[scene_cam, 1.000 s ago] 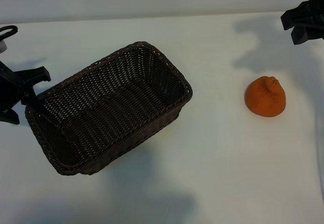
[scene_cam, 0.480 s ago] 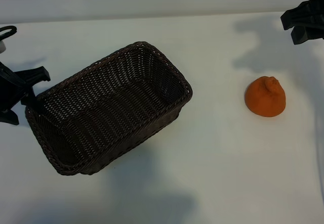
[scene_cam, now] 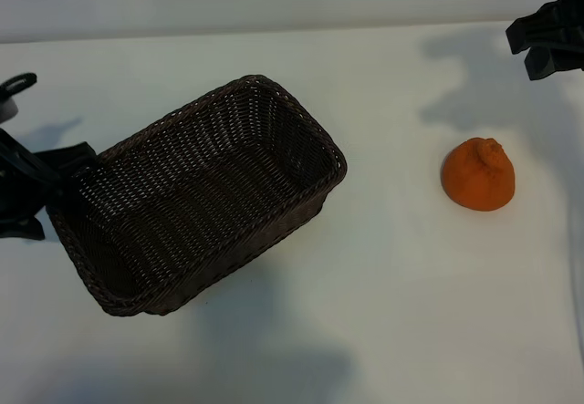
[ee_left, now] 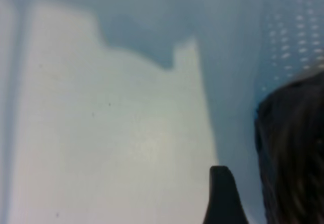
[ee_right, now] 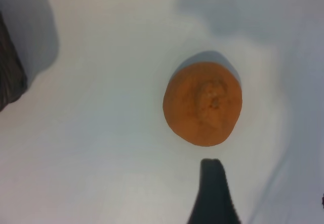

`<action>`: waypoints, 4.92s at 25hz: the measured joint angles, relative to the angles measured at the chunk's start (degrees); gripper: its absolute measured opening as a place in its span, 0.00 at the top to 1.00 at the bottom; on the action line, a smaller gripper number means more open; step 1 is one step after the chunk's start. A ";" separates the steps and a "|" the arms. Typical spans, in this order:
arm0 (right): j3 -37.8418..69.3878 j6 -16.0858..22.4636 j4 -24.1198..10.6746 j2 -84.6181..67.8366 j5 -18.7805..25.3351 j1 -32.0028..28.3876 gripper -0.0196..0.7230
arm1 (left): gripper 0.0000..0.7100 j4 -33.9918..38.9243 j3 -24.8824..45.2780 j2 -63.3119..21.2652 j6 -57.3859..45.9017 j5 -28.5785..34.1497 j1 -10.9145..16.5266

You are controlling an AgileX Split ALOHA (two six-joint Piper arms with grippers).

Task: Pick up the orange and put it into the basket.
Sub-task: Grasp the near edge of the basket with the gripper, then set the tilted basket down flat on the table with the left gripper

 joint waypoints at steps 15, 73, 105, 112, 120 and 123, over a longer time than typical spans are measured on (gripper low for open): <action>0.00 0.00 0.01 0.00 0.00 0.00 0.32 | 0.31 -14.01 6.03 4.61 8.03 -9.54 0.00; 0.00 0.00 0.01 0.00 0.13 0.00 0.32 | 0.78 -14.82 -21.81 0.79 32.33 26.05 1.32; 0.00 0.00 0.01 0.00 0.13 0.00 0.32 | 0.78 -11.45 -40.76 18.72 15.68 25.83 -13.14; 0.00 0.00 0.06 0.00 0.13 0.00 0.32 | 0.78 -11.57 -41.14 23.93 15.43 21.67 -13.27; 0.00 0.00 0.06 0.00 0.13 0.00 0.32 | 0.78 -11.75 -41.14 29.90 15.56 17.39 -13.63; 0.00 0.00 0.06 0.00 0.08 0.00 0.32 | 0.78 -11.75 -41.14 30.92 16.04 15.39 -14.33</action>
